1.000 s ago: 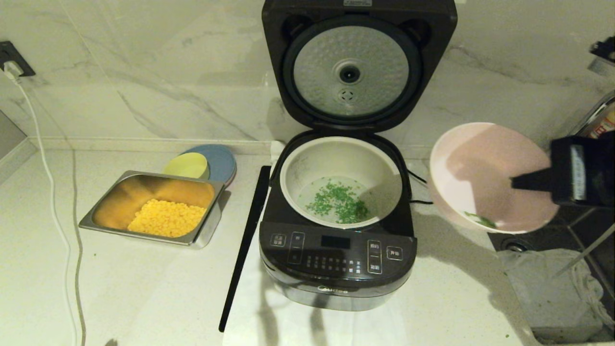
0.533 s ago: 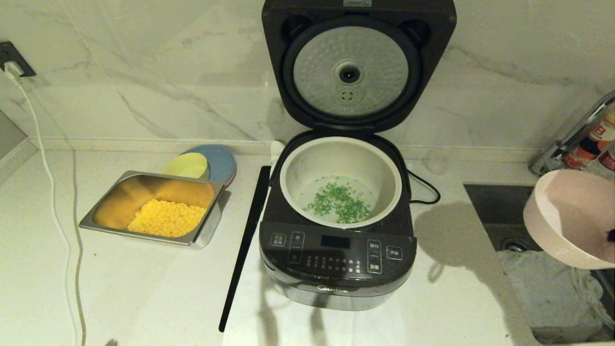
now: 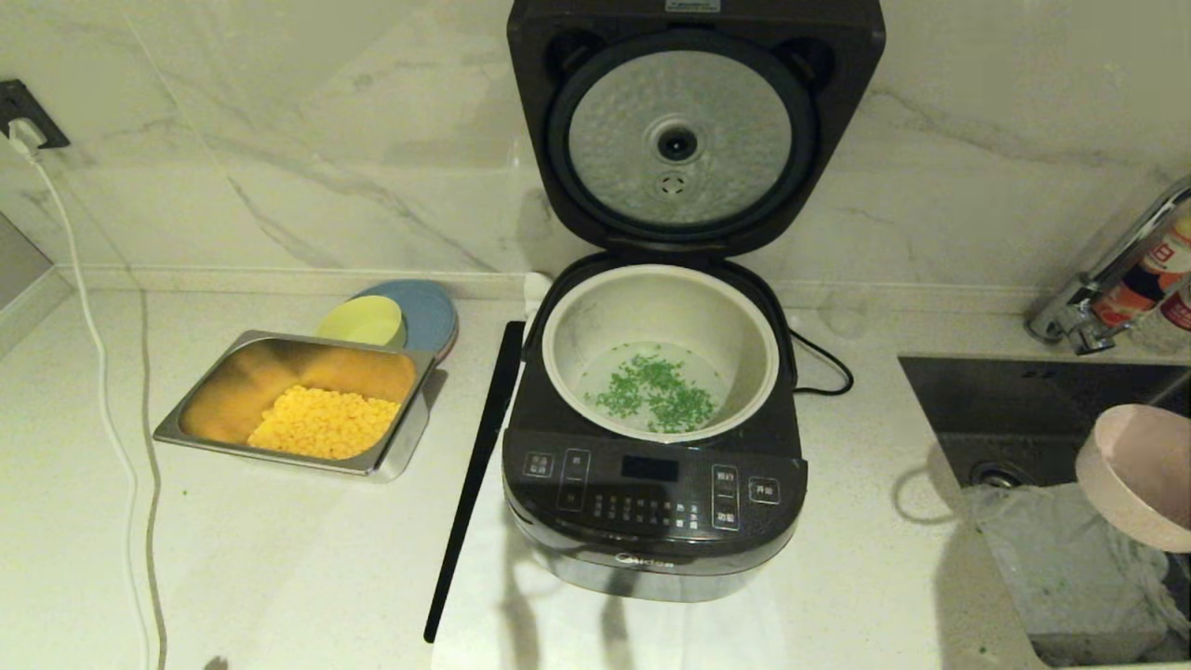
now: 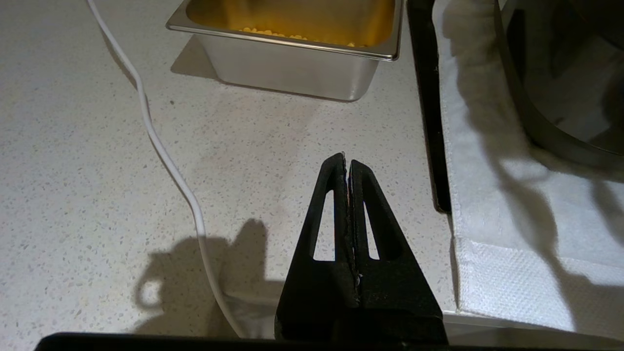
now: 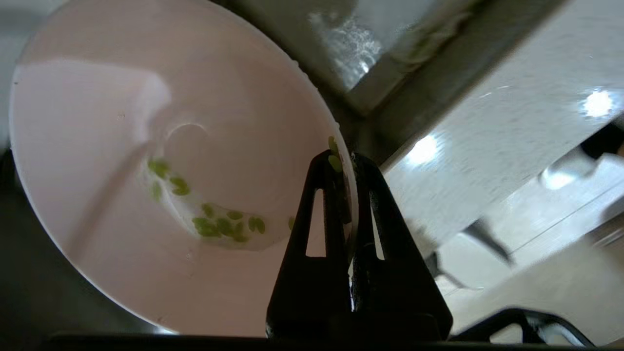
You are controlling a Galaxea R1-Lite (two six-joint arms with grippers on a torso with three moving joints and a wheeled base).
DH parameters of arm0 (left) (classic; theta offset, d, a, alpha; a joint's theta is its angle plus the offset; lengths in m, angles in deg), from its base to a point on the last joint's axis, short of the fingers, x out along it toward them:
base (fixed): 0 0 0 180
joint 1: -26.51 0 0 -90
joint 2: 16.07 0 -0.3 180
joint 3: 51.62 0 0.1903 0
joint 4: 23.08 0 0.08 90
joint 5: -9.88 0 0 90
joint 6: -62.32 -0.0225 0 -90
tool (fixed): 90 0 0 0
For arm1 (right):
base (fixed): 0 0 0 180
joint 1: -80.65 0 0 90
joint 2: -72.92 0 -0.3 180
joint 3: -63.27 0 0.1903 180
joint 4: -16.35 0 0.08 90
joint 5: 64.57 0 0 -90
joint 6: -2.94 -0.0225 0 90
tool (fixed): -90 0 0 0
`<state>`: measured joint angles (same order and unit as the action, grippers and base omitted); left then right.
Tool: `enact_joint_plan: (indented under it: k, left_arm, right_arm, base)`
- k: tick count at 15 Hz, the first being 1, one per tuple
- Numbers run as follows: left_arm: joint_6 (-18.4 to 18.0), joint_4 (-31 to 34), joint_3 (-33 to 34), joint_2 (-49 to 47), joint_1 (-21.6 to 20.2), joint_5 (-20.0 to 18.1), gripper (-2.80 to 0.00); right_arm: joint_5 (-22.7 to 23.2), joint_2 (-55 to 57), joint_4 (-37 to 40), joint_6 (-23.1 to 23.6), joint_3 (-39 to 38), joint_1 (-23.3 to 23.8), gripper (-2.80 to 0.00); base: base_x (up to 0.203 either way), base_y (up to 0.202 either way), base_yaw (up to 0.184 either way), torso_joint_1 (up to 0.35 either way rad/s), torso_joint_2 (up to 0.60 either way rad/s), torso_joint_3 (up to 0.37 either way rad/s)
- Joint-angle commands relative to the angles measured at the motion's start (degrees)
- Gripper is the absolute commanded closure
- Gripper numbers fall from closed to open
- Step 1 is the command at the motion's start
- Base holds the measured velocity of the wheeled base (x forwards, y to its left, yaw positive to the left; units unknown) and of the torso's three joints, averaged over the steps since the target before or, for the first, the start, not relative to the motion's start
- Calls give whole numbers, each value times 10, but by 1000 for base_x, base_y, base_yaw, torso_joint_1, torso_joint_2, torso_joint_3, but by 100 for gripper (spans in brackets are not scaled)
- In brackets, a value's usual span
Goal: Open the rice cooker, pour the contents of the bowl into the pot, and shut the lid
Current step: Fill a bowl with water from the tap
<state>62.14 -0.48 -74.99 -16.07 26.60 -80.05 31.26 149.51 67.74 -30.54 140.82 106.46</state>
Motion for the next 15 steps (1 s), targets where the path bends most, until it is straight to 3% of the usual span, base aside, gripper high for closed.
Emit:
enact_joint_plan:
  k: [1, 7, 12, 15]
  left_arm:
    - [0, 0, 5, 0, 0, 0, 0]
    - [0, 0, 5, 0, 0, 0, 0]
    - [0, 0, 5, 0, 0, 0, 0]
    - [0, 0, 5, 0, 0, 0, 0]
  right_arm:
    - [40, 61, -36, 10, -24, 104, 0]
    - [111, 181, -91, 37, -24, 260, 0]
    - [125, 266, -132, 42, 22, 327, 0]
    - [133, 294, -137, 45, 52, 334, 0]
  base:
    - [0, 0, 0, 0, 0, 0]
    - [0, 0, 0, 0, 0, 0]
    - [0, 0, 0, 0, 0, 0]
    - [0, 0, 0, 0, 0, 0]
